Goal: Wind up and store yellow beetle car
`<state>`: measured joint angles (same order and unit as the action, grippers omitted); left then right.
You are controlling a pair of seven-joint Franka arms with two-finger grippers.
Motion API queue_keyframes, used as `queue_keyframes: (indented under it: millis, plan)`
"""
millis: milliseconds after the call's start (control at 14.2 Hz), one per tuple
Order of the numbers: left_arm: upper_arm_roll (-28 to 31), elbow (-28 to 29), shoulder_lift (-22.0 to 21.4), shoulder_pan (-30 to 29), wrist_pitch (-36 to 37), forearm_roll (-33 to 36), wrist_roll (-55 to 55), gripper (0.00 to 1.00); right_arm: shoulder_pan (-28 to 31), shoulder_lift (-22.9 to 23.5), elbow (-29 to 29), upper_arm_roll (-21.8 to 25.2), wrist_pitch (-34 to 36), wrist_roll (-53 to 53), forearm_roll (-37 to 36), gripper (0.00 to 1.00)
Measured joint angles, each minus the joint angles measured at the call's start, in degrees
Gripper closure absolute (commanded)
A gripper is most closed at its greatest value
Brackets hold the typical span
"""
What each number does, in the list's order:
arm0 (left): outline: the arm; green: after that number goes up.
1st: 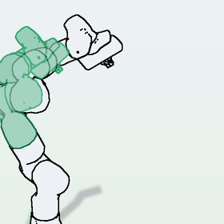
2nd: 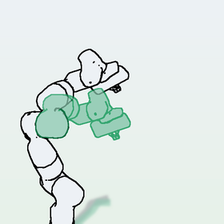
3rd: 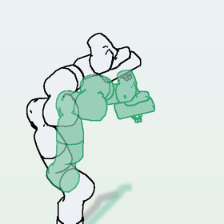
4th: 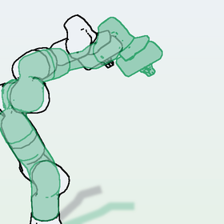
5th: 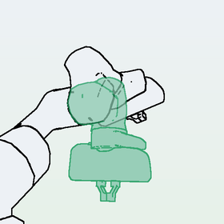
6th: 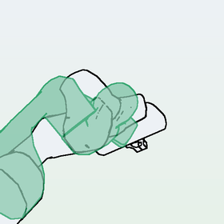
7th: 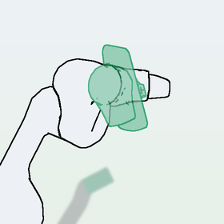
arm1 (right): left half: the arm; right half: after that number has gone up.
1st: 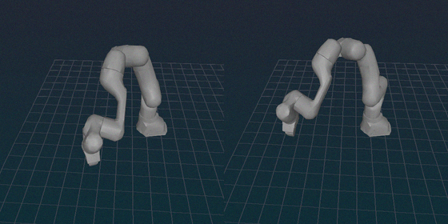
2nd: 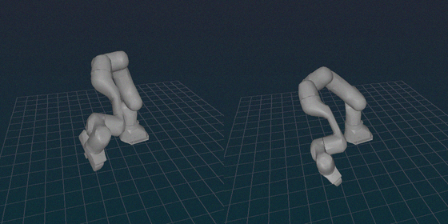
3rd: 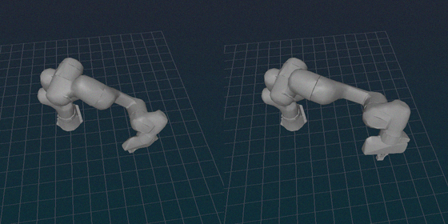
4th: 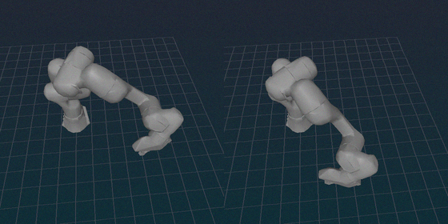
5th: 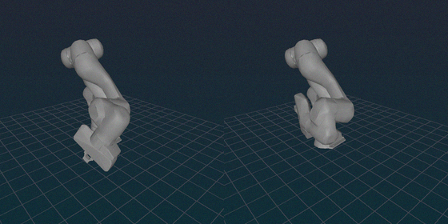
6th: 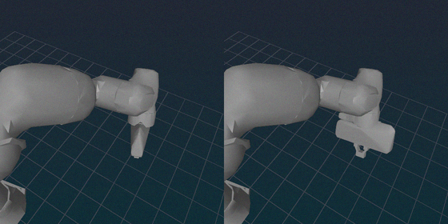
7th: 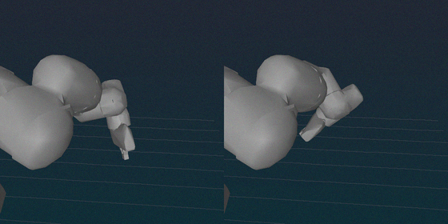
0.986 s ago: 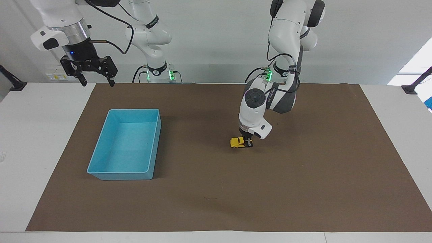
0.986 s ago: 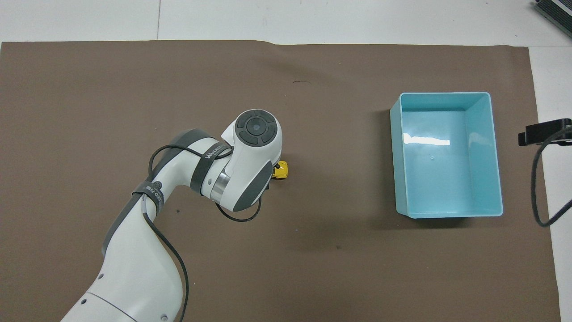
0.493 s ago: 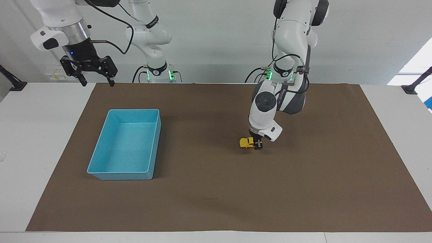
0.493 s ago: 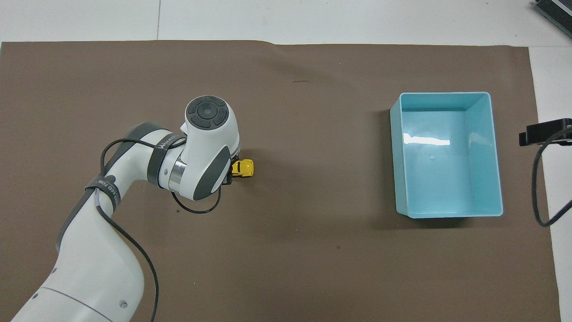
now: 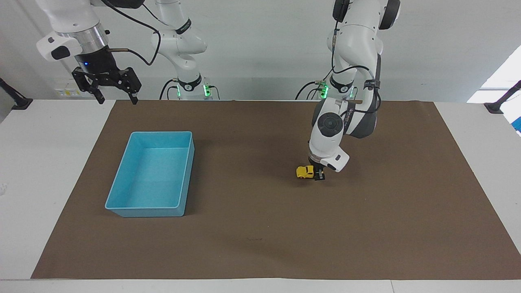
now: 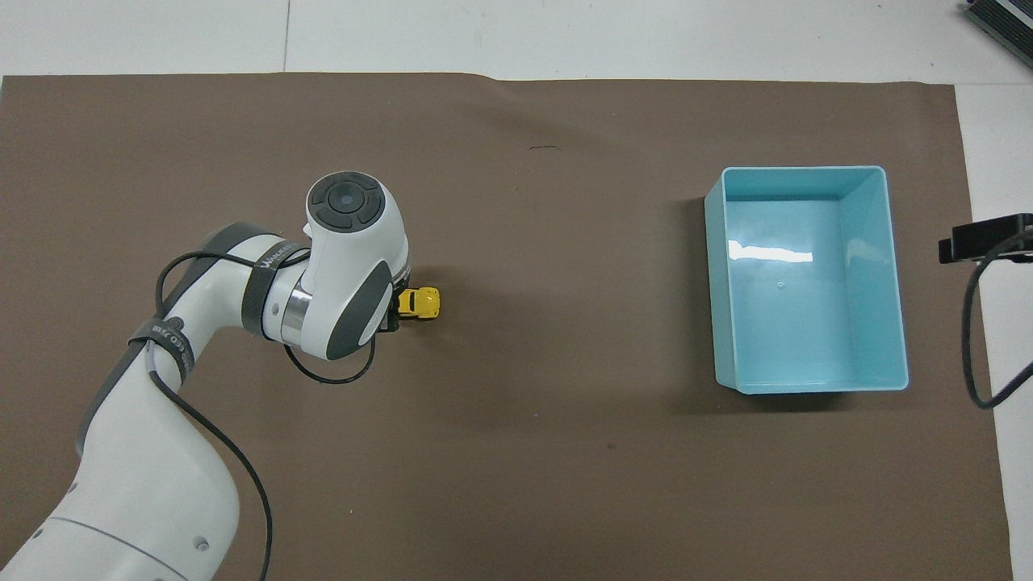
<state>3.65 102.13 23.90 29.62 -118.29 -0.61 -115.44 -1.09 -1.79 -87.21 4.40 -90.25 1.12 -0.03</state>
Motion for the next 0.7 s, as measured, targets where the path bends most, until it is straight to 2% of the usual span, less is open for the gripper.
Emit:
queue_keyframes:
  millis: [493, 704]
  plan:
    - [0.3, 0.1, -4.3, -0.1, 2.9, 0.4, 2.4, 0.0, 0.0, 0.0, 0.0, 0.0, 0.0, 0.0, 0.0, 0.0]
    - [0.4, 0.2, -4.6, -0.2, 3.2, 0.5, 2.6, 0.0, 0.0, 0.0, 0.0, 0.0, 0.0, 0.0, 0.0, 0.0]
